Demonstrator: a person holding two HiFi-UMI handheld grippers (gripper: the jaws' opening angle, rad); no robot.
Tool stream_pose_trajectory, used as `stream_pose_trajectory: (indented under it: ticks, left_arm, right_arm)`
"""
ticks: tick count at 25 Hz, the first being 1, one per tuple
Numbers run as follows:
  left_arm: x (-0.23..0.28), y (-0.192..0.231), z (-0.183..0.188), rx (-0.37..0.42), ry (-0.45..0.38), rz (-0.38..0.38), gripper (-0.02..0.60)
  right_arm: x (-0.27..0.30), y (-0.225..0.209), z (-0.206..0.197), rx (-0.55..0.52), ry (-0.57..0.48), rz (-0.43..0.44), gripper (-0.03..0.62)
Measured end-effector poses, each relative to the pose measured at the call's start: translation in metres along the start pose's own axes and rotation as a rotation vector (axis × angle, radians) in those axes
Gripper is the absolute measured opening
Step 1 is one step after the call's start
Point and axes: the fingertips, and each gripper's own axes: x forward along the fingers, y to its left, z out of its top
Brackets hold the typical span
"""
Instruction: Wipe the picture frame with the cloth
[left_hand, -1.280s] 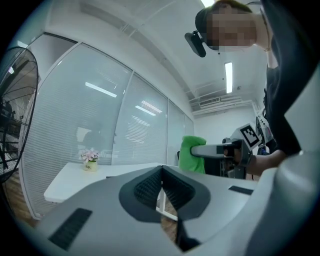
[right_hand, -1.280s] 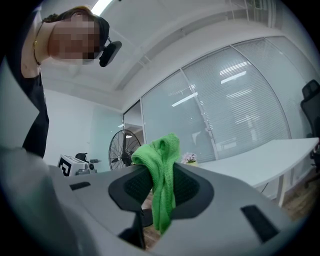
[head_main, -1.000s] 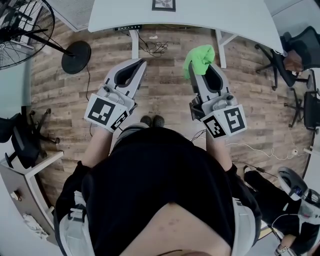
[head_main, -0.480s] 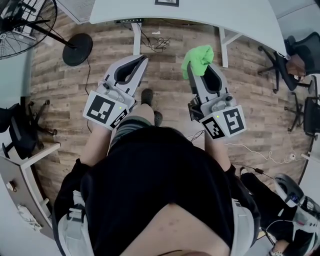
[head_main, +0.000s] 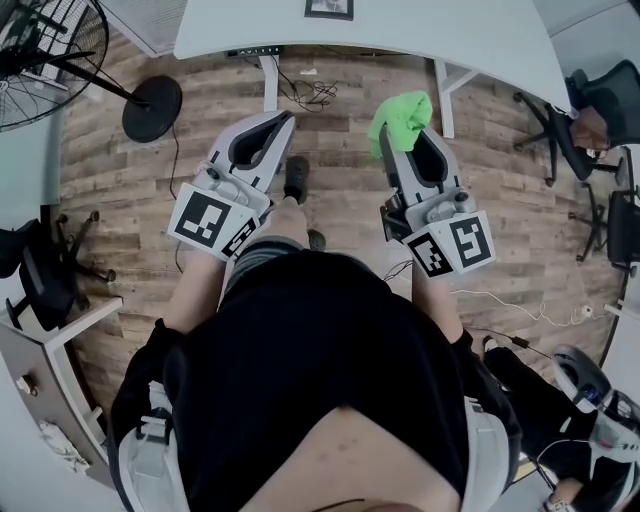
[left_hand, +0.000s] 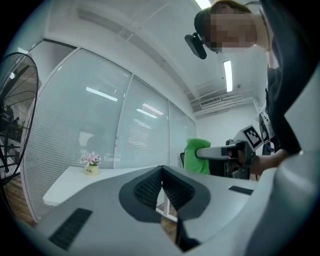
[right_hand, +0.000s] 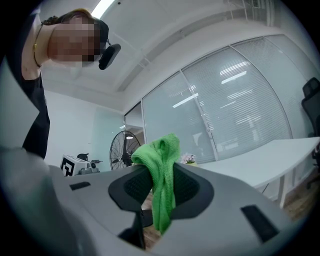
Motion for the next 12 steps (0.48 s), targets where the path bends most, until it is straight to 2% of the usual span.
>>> stream_pose_trajectory:
  ticks: [12]
  left_arm:
    - [0.063, 0.057, -0.008, -0.009, 0.01, -0.047, 0.011]
  right_arm:
    - [0.056, -0.047, 0.005, -0.023, -0.013, -0.057, 0.098]
